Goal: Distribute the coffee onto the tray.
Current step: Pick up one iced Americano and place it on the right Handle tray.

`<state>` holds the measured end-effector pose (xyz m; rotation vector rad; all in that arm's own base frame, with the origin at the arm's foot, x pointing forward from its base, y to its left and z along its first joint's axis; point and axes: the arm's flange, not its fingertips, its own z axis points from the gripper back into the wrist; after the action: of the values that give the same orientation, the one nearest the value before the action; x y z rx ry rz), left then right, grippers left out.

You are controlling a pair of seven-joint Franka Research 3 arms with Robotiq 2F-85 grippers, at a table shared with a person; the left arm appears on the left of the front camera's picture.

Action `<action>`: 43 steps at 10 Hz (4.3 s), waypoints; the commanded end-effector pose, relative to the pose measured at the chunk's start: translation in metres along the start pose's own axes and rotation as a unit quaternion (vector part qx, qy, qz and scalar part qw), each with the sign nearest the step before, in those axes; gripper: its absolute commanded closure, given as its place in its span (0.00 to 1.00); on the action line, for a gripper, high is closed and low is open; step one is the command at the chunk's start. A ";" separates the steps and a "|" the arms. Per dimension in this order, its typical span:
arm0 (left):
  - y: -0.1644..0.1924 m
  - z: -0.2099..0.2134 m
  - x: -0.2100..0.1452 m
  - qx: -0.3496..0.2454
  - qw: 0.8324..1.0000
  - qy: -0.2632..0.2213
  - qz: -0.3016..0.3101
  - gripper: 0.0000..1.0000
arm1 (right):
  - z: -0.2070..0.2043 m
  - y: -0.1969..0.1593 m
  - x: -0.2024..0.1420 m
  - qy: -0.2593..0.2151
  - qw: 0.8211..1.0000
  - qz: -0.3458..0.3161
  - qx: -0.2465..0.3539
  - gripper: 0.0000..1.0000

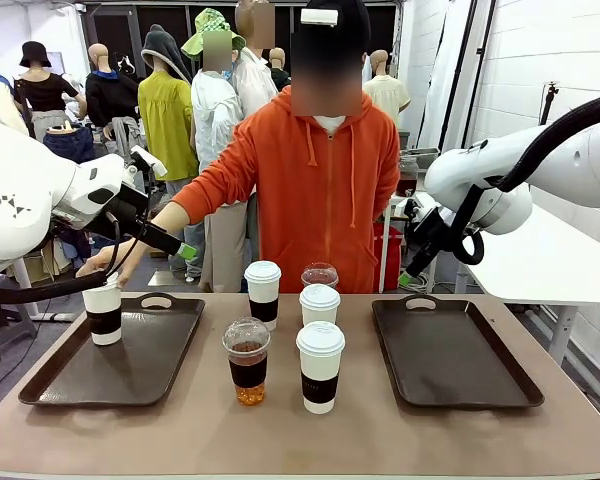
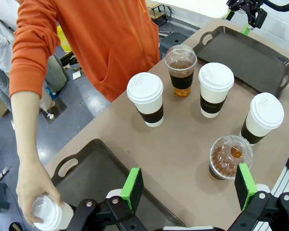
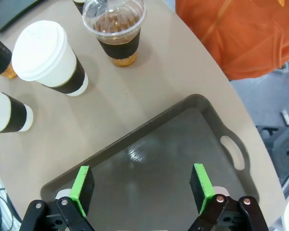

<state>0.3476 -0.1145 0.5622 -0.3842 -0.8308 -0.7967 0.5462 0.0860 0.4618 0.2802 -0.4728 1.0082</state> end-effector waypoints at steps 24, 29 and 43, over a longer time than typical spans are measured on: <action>0.001 0.000 -0.001 -0.006 1.000 -0.001 0.003 0.00 | -0.103 -0.055 -0.032 -0.149 0.974 0.110 0.134 0.00; 0.001 0.000 -0.001 -0.006 1.000 -0.001 0.003 0.00 | -0.133 -0.064 -0.033 -0.226 0.958 0.118 0.133 0.00; 0.001 0.000 -0.001 -0.006 1.000 -0.001 0.003 0.00 | -0.190 -0.062 -0.034 -0.329 0.924 0.112 0.160 0.00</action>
<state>0.3476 -0.1145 0.5623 -0.3843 -0.8308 -0.7969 0.6326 0.1098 0.2787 0.8899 -0.9679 1.1976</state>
